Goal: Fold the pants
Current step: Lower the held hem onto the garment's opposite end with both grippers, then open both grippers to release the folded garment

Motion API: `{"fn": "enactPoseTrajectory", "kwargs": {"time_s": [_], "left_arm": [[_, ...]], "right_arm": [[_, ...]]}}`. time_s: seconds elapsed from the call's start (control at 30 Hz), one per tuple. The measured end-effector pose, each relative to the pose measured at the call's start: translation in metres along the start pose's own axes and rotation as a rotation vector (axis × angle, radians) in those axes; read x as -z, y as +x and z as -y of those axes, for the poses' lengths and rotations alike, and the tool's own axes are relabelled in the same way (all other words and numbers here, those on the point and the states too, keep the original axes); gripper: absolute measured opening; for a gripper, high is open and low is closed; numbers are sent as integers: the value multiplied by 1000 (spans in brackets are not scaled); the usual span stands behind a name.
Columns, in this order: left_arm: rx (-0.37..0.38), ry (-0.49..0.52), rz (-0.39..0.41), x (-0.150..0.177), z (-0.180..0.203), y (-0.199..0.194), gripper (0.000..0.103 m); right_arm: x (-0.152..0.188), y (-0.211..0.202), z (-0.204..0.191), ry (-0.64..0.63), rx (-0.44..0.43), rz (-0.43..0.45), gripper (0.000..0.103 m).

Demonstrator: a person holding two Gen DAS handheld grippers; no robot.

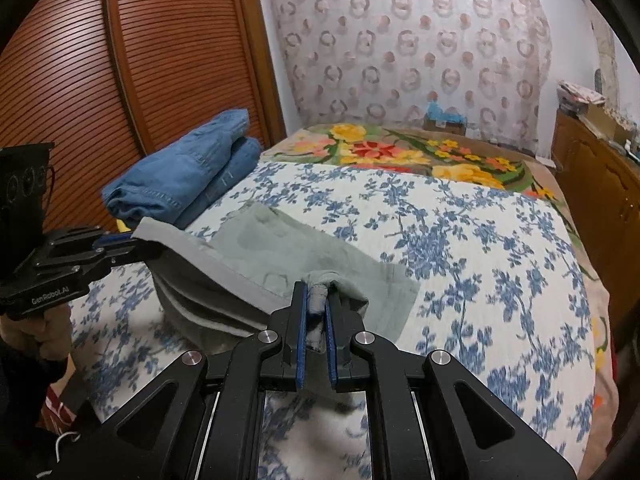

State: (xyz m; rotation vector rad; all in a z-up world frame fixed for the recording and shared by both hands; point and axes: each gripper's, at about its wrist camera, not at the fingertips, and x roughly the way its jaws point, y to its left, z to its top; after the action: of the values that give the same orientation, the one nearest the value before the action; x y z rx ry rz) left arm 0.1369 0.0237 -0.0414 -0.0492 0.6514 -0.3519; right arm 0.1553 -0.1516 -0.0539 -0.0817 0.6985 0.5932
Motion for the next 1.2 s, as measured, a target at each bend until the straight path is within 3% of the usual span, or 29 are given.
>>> {"fn": "enactPoseTrajectory", "kwargs": {"time_s": [0.4,0.8,0.9,0.97,1.03,1.2], "left_arm": [[-21,-24,-42,-14,-20,37,6],[-42,-39,-92,-12,-31,62,9],[-40,-41,-88,-14,-31,61,16],[-44,-40,-90,-15,-32,60,32],[-51,-37,-82,-15,-32,57,41],[-55,-39,-84,-13,-36,53,46]], "right_arm": [[-15,38,18,-4,-7,-32,5],[-10,65,30,13,-17,-68,6],[-11,66,30,12,-16,-67,6],[-12,67,30,11,-13,-66,6],[-12,68,31,12,-13,-66,6],[-16,68,33,20,-15,-60,8]]}}
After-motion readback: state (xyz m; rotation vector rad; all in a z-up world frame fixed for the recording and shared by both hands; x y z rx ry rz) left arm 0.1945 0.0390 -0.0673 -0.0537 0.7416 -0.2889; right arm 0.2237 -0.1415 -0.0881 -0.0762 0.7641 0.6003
